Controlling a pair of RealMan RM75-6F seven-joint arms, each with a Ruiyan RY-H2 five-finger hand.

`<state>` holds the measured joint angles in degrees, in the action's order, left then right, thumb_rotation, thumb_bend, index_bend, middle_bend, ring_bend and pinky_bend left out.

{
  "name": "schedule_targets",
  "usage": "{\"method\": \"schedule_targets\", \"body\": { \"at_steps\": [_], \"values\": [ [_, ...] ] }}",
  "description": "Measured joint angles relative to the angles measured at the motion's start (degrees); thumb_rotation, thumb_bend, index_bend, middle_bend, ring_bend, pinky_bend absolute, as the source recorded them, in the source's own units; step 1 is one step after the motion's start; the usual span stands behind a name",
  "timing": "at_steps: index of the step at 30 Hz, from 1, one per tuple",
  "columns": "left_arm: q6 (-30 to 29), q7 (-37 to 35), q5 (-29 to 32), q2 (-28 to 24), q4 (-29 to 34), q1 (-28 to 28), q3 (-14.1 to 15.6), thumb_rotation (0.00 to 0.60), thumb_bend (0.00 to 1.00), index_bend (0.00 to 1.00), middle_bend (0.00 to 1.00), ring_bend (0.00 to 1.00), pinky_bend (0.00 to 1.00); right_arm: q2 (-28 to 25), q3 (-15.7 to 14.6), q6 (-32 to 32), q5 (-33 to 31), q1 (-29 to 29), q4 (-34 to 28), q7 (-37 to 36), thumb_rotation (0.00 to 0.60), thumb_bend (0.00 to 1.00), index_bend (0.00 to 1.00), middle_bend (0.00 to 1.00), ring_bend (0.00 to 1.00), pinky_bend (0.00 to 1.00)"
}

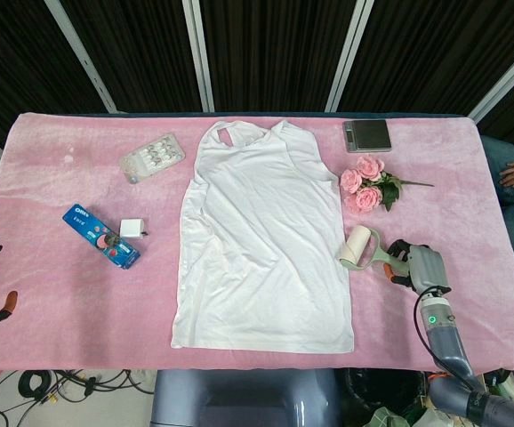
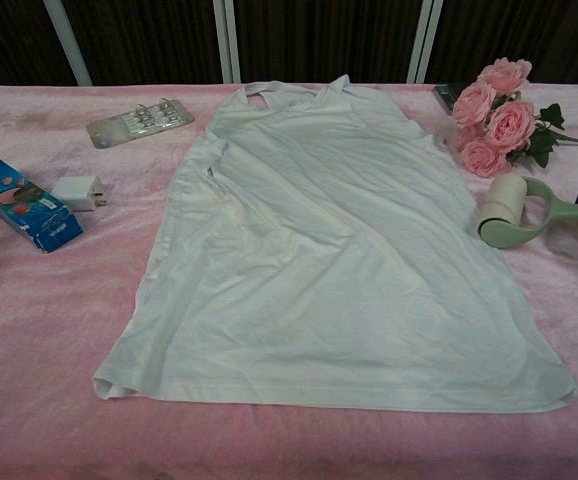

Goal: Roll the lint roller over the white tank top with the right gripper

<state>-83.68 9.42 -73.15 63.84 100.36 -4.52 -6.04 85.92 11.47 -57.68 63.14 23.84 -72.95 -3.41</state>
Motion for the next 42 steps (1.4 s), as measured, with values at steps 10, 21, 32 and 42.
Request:
{"method": "schedule_targets", "body": {
  "at_steps": [10, 21, 32, 42],
  "values": [
    [-0.1, 0.0, -0.2, 0.0, 0.1, 0.1, 0.1, 0.6, 0.36, 0.13, 0.04, 0.04, 0.33, -0.3, 0.3, 0.1, -0.2, -0.1, -0.7, 0.0, 0.6, 0.5, 0.7, 0.55, 0.53, 0.33],
    [0.0, 0.0, 0.0, -0.1, 0.0, 0.0, 0.0, 0.6, 0.36, 0.13, 0.04, 0.04, 0.33, -0.4, 0.4, 0.5, -0.3, 0.1, -0.8, 0.3, 0.6, 0.51, 0.71, 0.55, 0.54, 0.33],
    [0.0, 0.0, 0.0, -0.1, 0.1, 0.1, 0.1, 0.6, 0.36, 0.13, 0.04, 0.04, 0.33, -0.8, 0.7, 0.5, -0.4, 0.1, -1.4, 0.3, 0.6, 0.51, 0.71, 0.56, 0.54, 0.33],
    [0.1, 0.0, 0.1, -0.1, 0.1, 0.0, 0.1, 0.6, 0.36, 0.13, 0.04, 0.04, 0.33, -5.6, 1.0, 0.9, 0.6, 0.7, -6.6, 2.3, 0.6, 0.51, 0.72, 0.56, 0.54, 0.33]
  ]
}}
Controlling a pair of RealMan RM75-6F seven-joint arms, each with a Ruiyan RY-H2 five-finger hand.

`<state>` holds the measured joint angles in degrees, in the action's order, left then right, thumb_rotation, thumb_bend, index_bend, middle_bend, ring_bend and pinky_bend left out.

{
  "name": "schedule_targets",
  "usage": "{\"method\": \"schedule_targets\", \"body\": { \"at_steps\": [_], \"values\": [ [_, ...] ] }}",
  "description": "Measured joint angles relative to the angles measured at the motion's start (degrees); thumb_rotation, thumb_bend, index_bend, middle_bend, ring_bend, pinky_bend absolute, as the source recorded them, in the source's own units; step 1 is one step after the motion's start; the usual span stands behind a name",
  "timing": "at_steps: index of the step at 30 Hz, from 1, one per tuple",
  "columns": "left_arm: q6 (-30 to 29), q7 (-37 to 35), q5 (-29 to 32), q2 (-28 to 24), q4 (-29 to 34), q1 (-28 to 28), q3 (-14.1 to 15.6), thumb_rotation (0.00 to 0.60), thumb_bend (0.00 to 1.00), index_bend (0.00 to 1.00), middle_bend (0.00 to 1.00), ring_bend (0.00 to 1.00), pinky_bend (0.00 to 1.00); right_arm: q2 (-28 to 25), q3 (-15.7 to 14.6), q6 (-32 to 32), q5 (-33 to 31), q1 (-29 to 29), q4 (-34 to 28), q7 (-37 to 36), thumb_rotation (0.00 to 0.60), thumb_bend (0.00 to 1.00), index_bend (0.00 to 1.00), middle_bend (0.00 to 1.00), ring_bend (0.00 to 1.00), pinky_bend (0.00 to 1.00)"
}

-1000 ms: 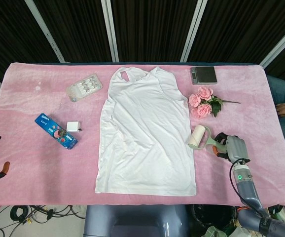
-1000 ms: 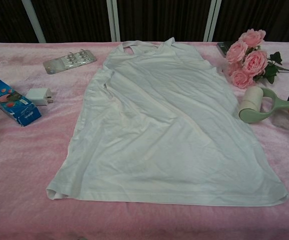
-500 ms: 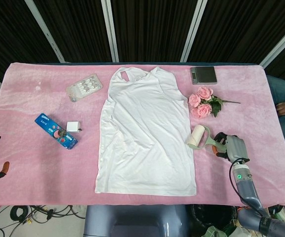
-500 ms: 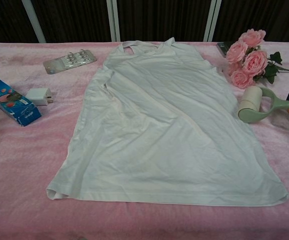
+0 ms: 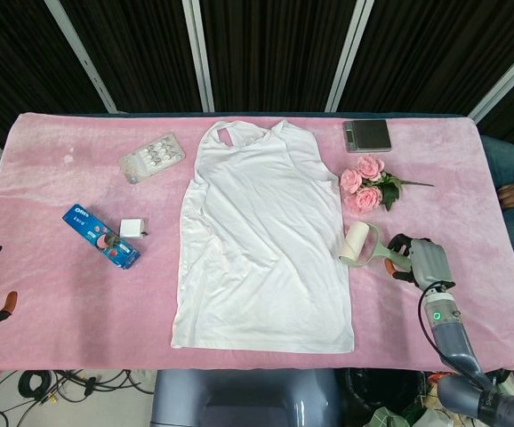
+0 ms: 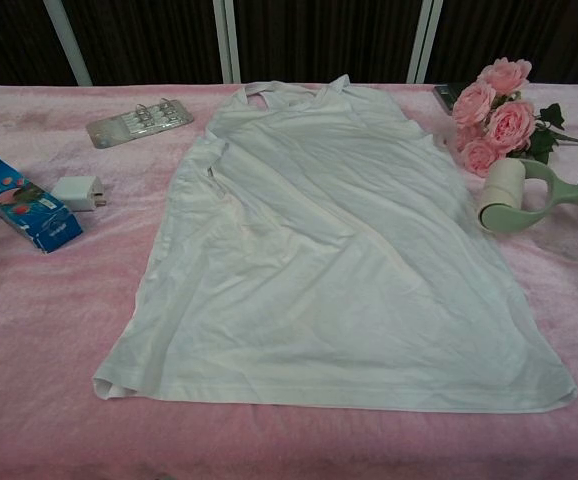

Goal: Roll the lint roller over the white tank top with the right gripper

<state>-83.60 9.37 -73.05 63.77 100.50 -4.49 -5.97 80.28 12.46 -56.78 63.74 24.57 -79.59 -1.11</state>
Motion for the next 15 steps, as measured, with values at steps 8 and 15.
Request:
{"method": "schedule_targets", "body": {
  "at_steps": [8, 15],
  "values": [
    [-0.1, -0.1, 0.1, 0.0, 0.1, 0.0, 0.0, 0.6, 0.36, 0.13, 0.04, 0.04, 0.33, -5.0, 0.0, 3.1, -1.5, 2.4, -8.3, 7.4, 0.6, 0.51, 0.72, 0.56, 0.54, 0.33],
    [0.1, -0.2, 0.2, -0.1, 0.1, 0.0, -0.1, 0.6, 0.36, 0.13, 0.04, 0.04, 0.33, -7.0, 0.4, 5.2, -7.2, 5.7, -13.2, 15.4, 0.6, 0.51, 0.72, 0.56, 0.54, 0.33]
  ]
}}
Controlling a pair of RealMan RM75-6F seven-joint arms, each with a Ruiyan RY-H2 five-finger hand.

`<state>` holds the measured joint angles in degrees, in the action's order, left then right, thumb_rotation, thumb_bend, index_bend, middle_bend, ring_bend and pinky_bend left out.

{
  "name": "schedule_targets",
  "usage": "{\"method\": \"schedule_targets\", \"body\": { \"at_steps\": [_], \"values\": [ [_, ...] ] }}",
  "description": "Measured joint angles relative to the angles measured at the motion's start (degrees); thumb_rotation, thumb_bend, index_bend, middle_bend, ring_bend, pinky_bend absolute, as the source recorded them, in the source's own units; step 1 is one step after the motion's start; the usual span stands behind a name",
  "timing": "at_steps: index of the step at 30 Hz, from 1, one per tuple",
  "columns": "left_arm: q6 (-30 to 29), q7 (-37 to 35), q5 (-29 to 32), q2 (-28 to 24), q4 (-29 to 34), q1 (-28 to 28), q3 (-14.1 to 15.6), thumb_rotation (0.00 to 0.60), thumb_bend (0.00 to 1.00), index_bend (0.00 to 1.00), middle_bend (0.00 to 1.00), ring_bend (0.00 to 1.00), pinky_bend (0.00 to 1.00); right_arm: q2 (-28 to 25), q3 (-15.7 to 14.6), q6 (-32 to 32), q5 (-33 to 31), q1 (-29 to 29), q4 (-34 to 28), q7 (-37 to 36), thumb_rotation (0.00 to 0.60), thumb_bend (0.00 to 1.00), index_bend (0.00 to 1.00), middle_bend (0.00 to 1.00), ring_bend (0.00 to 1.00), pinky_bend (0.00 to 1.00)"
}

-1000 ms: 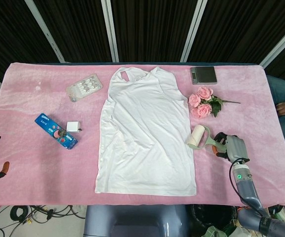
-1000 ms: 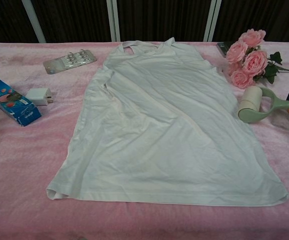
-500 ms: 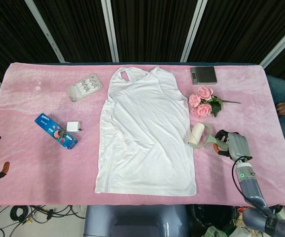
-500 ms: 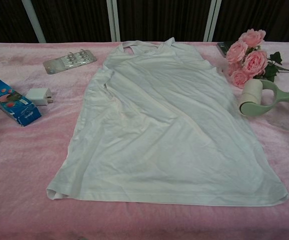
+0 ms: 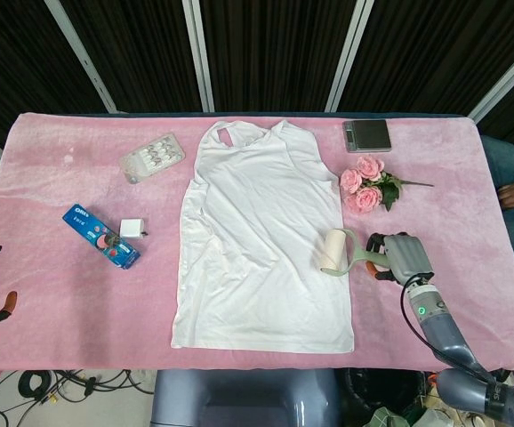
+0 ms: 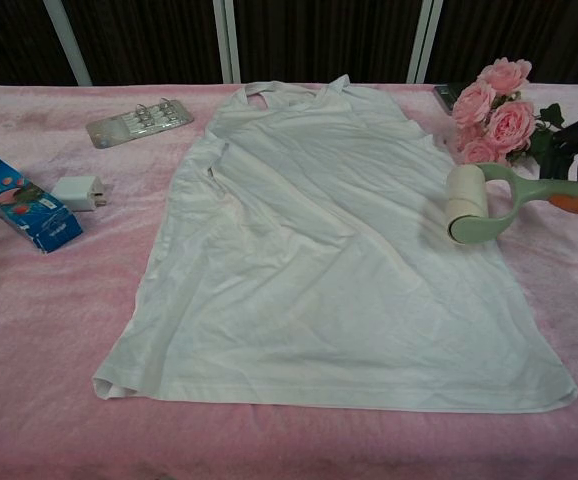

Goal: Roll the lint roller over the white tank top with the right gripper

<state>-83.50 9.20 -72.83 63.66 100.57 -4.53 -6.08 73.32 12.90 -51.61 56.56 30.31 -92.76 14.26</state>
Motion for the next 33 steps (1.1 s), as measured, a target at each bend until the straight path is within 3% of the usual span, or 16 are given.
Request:
{"method": "schedule_targets", "body": {
  "at_steps": [13, 33],
  "values": [
    [0.0, -0.2, 0.0, -0.1, 0.0, 0.0, -0.1, 0.6, 0.36, 0.13, 0.04, 0.04, 0.33, 1.3, -0.4, -1.1, -11.1, 5.0, -3.1, 9.6, 0.6, 0.51, 0.72, 0.56, 0.54, 0.33],
    [0.1, -0.3, 0.2, -0.2, 0.1, 0.0, -0.1, 0.6, 0.36, 0.13, 0.04, 0.04, 0.33, 6.8, -1.6, -2.4, -12.2, 7.9, 1.2, 9.9, 0.6, 0.51, 0.72, 0.57, 0.55, 0.34]
  ]
}}
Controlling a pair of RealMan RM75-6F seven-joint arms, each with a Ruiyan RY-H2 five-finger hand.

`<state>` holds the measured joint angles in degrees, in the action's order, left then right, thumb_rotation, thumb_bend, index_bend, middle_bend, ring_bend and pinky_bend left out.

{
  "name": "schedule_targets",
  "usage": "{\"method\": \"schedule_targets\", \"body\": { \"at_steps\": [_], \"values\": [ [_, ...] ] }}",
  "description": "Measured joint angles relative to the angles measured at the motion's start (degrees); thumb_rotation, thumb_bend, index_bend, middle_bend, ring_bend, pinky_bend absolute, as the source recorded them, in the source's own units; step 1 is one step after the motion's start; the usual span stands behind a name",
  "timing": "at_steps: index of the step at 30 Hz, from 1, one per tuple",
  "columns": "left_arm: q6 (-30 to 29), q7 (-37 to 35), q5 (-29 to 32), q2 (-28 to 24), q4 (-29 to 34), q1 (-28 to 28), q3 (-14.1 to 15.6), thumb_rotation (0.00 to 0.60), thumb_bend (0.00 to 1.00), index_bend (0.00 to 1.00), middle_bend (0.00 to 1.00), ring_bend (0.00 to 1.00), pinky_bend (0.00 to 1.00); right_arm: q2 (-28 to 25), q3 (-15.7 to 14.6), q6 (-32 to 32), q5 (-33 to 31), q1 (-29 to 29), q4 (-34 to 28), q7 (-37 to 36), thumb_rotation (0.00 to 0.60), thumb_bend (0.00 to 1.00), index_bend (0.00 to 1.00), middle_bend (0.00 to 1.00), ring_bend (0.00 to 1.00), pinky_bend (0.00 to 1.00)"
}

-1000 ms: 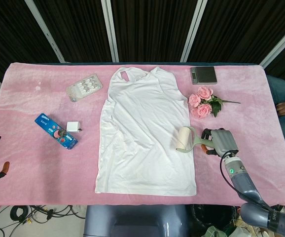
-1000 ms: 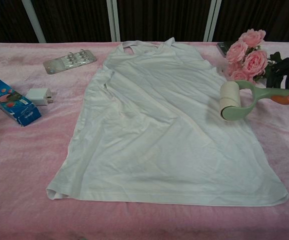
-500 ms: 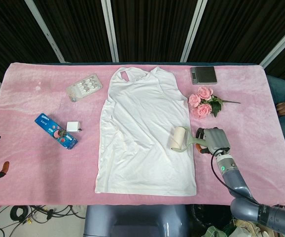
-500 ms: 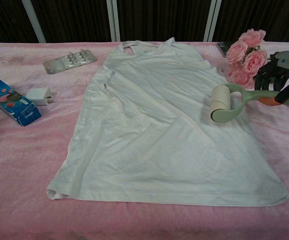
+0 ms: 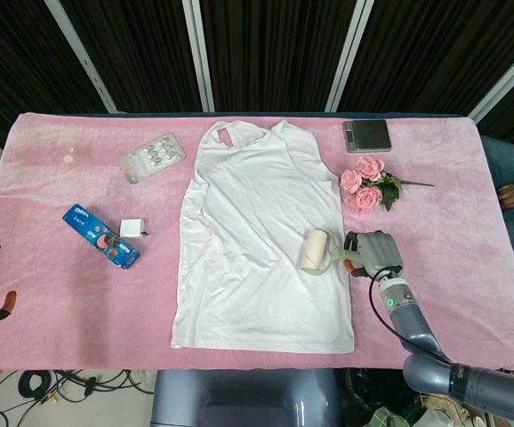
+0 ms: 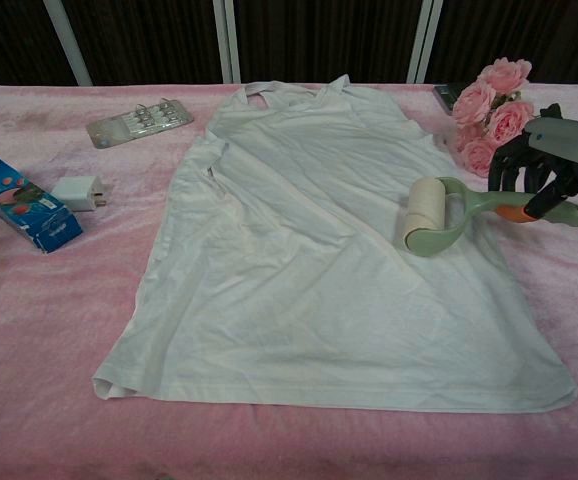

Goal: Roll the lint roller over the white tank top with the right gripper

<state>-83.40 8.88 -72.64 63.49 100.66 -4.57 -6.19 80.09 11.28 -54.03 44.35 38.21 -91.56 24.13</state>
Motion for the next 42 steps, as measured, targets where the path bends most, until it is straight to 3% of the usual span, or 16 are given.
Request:
{"method": "schedule_targets", "body": {
  "at_steps": [42],
  "values": [
    [0.5, -0.5, 0.2, -0.3, 0.0, -0.2, 0.0, 0.6, 0.36, 0.13, 0.04, 0.04, 0.33, 11.4, 2.8, 0.1, -8.0, 12.6, 4.0, 7.5, 0.6, 0.52, 0.72, 0.57, 0.55, 0.34]
  ]
}}
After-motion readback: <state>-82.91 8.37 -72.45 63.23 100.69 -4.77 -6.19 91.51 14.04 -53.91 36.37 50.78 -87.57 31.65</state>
